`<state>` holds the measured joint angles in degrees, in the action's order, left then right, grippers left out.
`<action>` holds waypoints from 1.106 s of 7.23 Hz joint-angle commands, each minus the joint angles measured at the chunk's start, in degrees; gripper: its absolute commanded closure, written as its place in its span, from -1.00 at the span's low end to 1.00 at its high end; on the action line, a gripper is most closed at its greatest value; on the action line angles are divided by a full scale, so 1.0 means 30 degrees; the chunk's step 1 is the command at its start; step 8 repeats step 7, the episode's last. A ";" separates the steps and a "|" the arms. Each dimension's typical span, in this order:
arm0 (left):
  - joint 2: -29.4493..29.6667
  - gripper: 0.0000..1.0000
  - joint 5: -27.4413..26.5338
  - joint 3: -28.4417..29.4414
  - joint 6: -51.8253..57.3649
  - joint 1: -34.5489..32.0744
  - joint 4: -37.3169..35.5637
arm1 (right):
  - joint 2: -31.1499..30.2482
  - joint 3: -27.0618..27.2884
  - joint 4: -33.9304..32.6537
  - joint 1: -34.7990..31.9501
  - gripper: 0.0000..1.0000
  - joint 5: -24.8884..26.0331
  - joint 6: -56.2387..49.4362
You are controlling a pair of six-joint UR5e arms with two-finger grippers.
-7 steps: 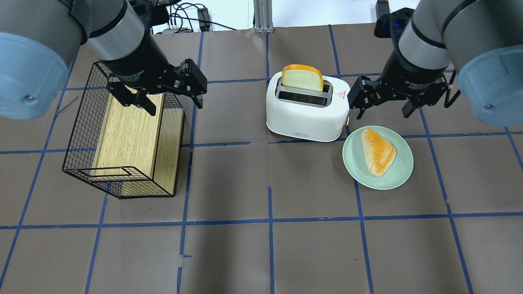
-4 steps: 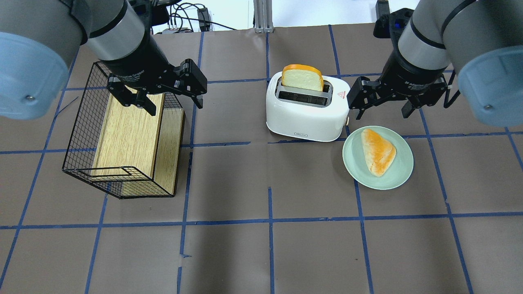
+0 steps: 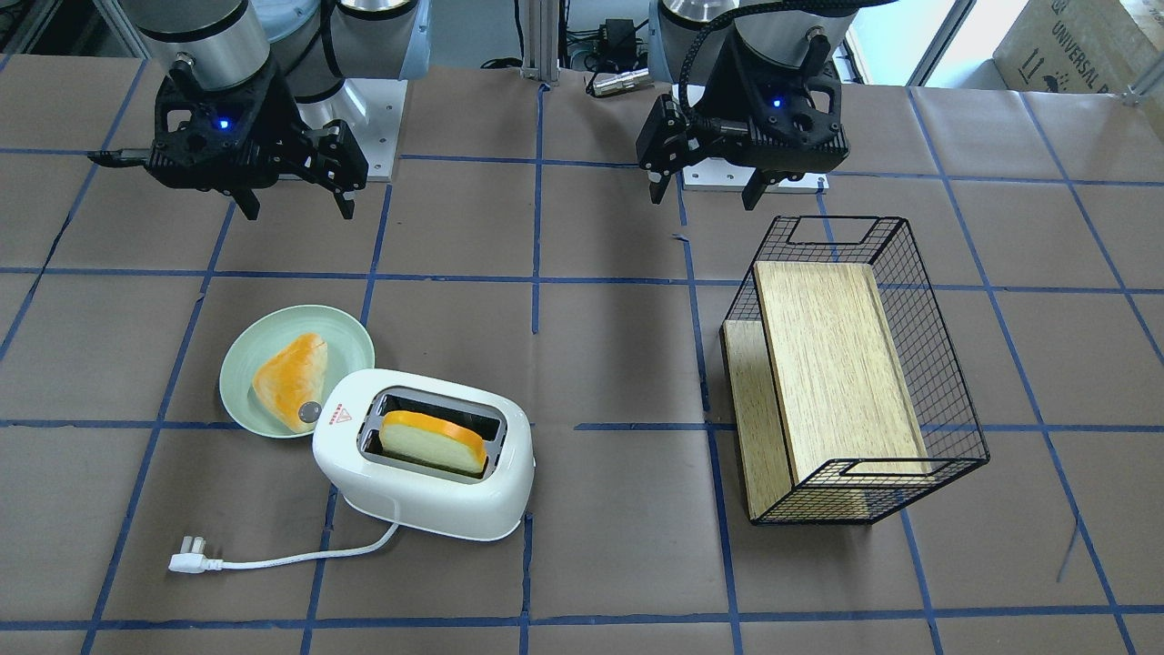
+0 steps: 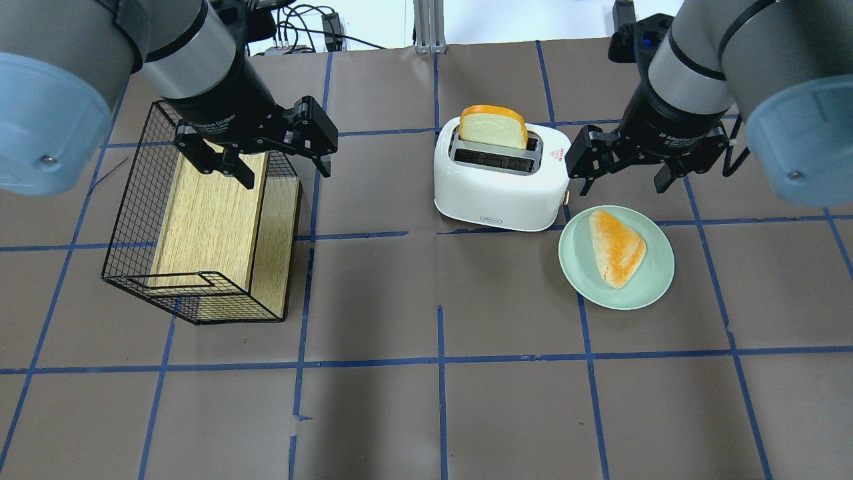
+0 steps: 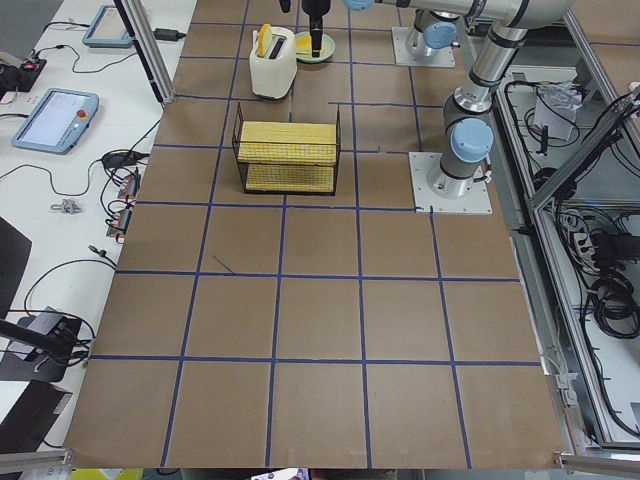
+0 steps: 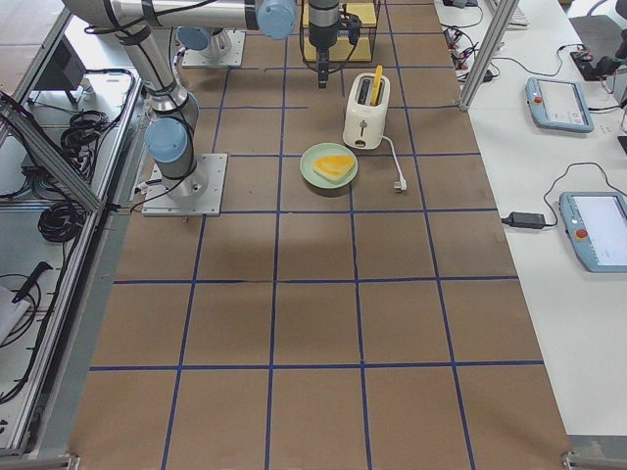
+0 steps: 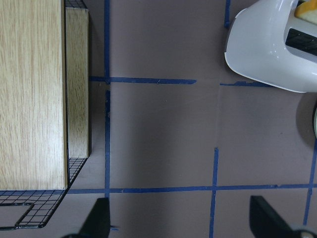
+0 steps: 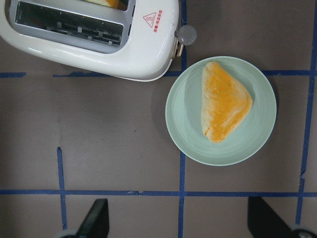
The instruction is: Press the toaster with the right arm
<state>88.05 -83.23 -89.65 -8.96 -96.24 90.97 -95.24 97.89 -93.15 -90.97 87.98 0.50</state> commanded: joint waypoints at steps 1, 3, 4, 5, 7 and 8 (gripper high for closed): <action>0.0004 -1.00 0.0000 0.0000 0.0000 0.0000 0.0000 | -0.0157 0.0472 -0.0032 0.0029 -1.00 0.0000 -0.0019; 0.0004 -1.00 0.0000 0.0000 0.0000 0.0000 0.0000 | -0.0158 0.0534 -0.0091 0.0029 -1.00 0.0029 -0.0048; -0.0025 -1.00 0.0000 0.0000 0.0000 0.0000 0.0000 | -0.0158 0.0534 -0.0091 0.0029 -1.00 0.0000 -0.0048; -0.0025 -1.00 0.0000 0.0000 0.0000 0.0000 0.0000 | -0.0129 0.0563 -0.0091 0.0029 -1.00 0.0029 -0.0048; 0.0004 -1.00 0.0000 0.0000 0.0000 0.0000 0.0000 | -0.0187 0.1320 -0.0644 0.0029 -1.00 0.0029 -0.0106; 0.0004 -1.00 0.0000 0.0000 0.0000 0.0000 0.0000 | -0.0187 0.1320 -0.0644 0.0029 -1.00 0.0029 -0.0106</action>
